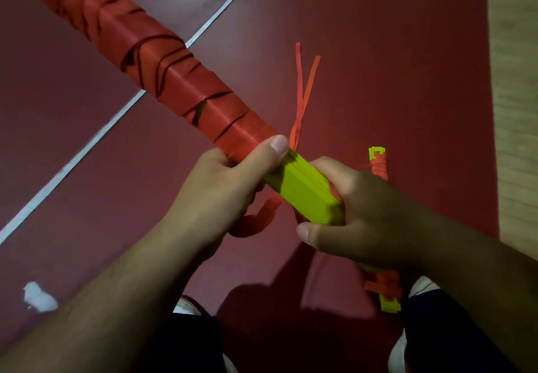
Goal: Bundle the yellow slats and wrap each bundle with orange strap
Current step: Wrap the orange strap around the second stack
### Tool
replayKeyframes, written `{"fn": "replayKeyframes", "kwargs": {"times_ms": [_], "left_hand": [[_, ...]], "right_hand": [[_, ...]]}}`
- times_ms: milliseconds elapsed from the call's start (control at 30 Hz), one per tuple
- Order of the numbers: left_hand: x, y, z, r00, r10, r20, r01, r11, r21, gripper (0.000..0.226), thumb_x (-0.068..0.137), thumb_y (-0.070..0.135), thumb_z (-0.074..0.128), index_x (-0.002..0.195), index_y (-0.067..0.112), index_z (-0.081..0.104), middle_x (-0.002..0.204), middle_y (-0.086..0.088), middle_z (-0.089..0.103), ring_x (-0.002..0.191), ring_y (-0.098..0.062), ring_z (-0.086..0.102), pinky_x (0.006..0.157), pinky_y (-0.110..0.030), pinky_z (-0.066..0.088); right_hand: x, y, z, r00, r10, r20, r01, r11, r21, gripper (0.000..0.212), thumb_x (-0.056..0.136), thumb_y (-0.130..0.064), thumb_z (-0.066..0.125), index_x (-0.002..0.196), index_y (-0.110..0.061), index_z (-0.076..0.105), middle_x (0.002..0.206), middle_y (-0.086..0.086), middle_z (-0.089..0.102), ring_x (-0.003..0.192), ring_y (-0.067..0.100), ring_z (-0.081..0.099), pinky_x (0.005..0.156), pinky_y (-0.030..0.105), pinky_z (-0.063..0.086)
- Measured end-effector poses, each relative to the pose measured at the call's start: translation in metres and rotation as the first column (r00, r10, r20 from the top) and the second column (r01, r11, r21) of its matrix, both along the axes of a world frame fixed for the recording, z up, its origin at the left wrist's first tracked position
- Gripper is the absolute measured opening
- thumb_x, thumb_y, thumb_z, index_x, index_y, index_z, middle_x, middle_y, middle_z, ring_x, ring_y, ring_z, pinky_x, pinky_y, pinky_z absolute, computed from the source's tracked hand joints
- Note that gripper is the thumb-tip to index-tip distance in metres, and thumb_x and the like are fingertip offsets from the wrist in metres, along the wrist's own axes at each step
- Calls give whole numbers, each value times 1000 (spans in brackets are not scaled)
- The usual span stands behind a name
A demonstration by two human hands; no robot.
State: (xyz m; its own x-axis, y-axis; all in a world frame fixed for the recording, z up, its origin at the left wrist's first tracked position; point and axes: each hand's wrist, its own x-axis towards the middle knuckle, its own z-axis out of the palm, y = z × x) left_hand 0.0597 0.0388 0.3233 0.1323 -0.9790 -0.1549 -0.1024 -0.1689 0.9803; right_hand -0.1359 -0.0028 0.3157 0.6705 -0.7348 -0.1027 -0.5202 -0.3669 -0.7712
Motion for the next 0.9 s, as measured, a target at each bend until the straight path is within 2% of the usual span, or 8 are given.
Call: {"fn": "replayKeyframes", "kwargs": {"times_ms": [67,167,300,400,567,667,767,900], "left_hand": [[1,-1,-1,1000,8,8,-7,997,-79,39,76,53,64,57,22,49,48,10,35,42,-9,28,44,-22,27],[4,-2,3,996,-85,11,86,979,-185,39,78,52,53,66,15,49,51,11,36,44,-7,29,44,-18,28],[12,-3,3,984,-176,-8,172,972,-162,63,78,57,61,96,-4,62,59,1,37,50,-11,30,45,-15,34],[18,-4,2,969,-246,20,246,956,-161,46,70,73,69,78,27,69,56,5,38,48,-8,27,43,-12,34],[8,-4,2,981,-190,31,193,972,-131,39,78,68,63,73,29,71,62,4,60,52,-12,54,52,-19,48],[5,-5,-4,991,-127,-32,126,992,-25,59,80,65,62,97,11,74,101,-26,70,95,-46,67,87,-58,57],[4,-7,-9,992,-108,-58,110,994,29,57,90,55,56,105,3,74,110,-27,70,107,-45,64,90,-52,58],[7,-6,-5,986,-147,-74,149,989,18,61,88,58,54,95,2,76,100,-24,73,93,-40,71,86,-43,59]], "right_hand": [[-3,-5,5,996,26,88,-51,954,296,46,72,-36,79,111,-35,56,86,-2,71,74,11,67,63,27,54],[-5,-4,6,978,13,207,-141,771,621,38,70,-22,80,104,-15,64,80,6,73,68,23,71,60,31,54],[-1,0,-1,984,-47,172,-15,940,340,24,68,-26,75,82,-11,61,62,3,59,55,16,57,53,41,49],[-2,-1,0,987,-97,131,80,988,131,24,67,-29,76,76,-15,58,59,-4,58,52,5,50,52,29,42],[-1,1,-6,952,-305,-22,298,942,-154,35,63,-47,75,79,-23,55,65,-6,59,61,12,55,56,29,44],[5,9,-15,926,-371,-67,351,913,-209,40,63,-50,76,82,-26,50,69,-4,60,67,23,59,62,38,50],[6,11,-19,932,-350,-90,327,923,-205,44,63,-57,74,85,-29,48,73,-3,61,72,26,61,65,38,51],[4,5,-16,934,-341,-106,307,918,-250,51,61,-62,71,91,-25,52,74,-3,61,72,26,61,65,39,51]]}}
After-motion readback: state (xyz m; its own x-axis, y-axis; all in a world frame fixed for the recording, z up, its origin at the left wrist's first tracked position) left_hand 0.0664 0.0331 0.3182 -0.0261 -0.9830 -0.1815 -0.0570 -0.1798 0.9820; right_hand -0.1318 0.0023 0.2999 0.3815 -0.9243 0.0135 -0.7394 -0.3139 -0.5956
